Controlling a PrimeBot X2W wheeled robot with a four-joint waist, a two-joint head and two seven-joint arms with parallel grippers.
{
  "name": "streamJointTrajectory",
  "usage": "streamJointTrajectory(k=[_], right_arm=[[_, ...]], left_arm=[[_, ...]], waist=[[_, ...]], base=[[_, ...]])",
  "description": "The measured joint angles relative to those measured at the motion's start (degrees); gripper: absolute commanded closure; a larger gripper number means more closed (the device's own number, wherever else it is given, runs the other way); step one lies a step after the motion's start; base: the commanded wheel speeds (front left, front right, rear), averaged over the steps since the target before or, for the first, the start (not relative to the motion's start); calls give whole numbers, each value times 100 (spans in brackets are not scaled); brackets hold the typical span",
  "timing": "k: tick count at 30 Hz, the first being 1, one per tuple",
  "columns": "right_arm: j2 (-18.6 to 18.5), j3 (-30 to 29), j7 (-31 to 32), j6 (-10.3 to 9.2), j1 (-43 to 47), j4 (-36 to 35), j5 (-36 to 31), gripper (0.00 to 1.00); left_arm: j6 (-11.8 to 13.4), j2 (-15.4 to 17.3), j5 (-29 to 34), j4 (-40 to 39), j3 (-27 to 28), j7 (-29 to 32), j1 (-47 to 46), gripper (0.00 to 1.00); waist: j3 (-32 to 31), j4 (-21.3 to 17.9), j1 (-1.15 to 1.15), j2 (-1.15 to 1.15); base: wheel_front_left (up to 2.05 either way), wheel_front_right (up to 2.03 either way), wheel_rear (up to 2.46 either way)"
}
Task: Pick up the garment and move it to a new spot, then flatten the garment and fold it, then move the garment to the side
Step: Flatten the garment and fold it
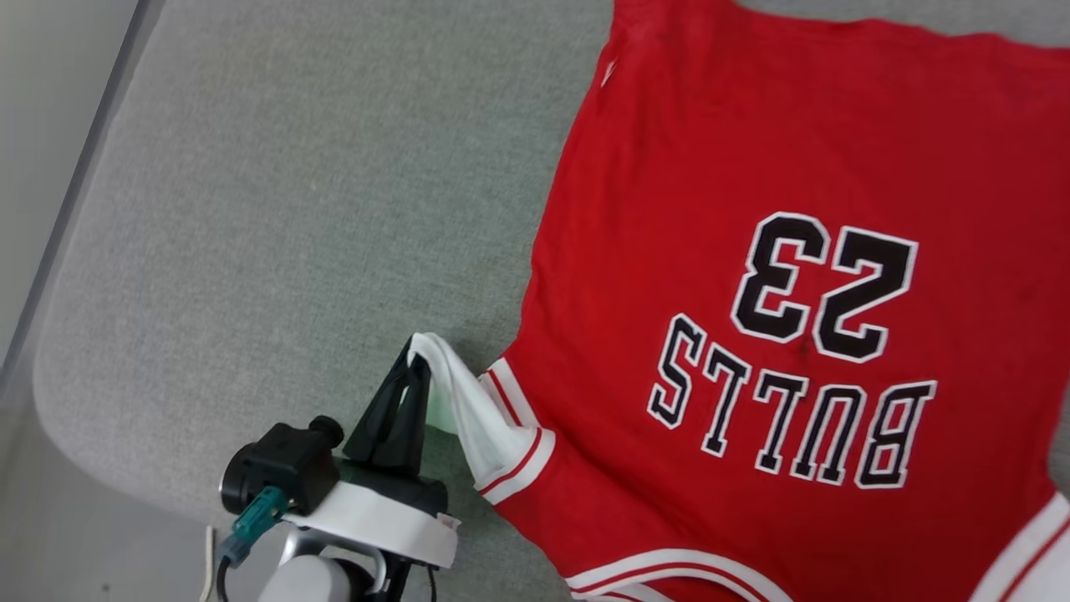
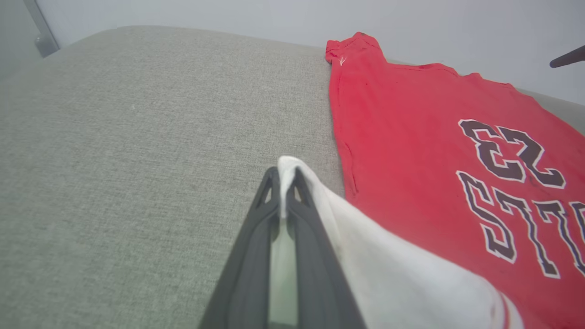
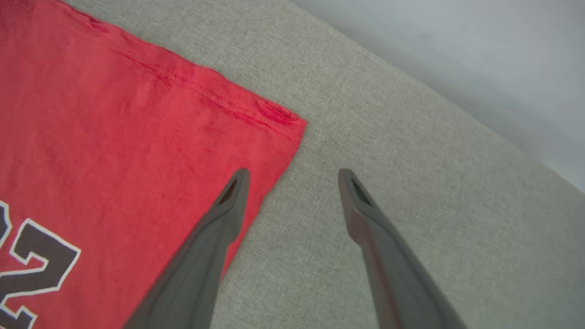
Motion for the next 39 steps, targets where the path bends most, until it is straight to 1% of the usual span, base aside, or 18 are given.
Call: streamJointTrajectory(k=[4, 9, 12, 14, 16, 17, 18, 23, 28, 30, 33, 39], right_arm=[[80, -25, 254, 0, -267, 346, -146, 0], [127, 29, 368, -1, -219, 566, -281, 0], [54, 54, 412, -2, -99, 572, -291, 0], [62, -89, 388, -2, -51, 594, -171, 0], [35, -79, 383, -2, -12, 544, -164, 0], [20, -71, 361, -3, -8, 510, -165, 76], [19, -80, 301, -3, -2, 499, -164, 100], [131, 42, -47, -1, 9, 483, -215, 100], [233, 208, -582, -1, 39, 489, -101, 100], [144, 423, -794, -1, 97, 350, -35, 100], [3, 517, -1138, 0, 224, 176, 305, 100], [-498, 832, -1700, 1, 914, -369, 827, 100]], left_arm=[[-121, -204, 123, 7, 34, 0, -89, 100], [-250, -372, 246, 62, 98, 0, -183, 100], [-303, -455, 303, 101, 130, 0, -204, 100], [-348, -482, 333, 116, 167, 0, -216, 100], [-361, -504, 366, 148, 194, 0, -238, 100], [-380, -512, 382, 164, 210, 0, -255, 100], [-396, -516, 400, 179, 229, 0, -269, 100], [-436, -549, 455, 277, 350, 0, -279, 100], [-459, -545, 519, 390, 488, 0, -145, 100], [-463, -516, 550, 415, 555, 0, -58, 100], [-481, -464, 589, 482, 653, 0, 65, 100], [-465, -355, 615, 612, 856, 0, 427, 100]], waist=[[288, 193, 0, 0], [566, 359, -1, 0], [648, 408, -2, 0], [681, 411, -2, 0], [703, 397, -3, 0], [711, 387, -3, 0], [715, 375, -3, 0], [605, 287, -2, 0], [298, 164, -1, 0], [132, 104, -2, 0], [-142, 3, -1, 0], [-713, -295, -1, 0]], base=[[0, 0, 0], [0, 0, 0], [0, 0, 0], [0, 0, 0], [0, 0, 0], [0, 0, 0], [0, 0, 0], [0, 0, 0], [0, 0, 0], [0, 0, 0], [0, 0, 0], [0, 0, 0]])
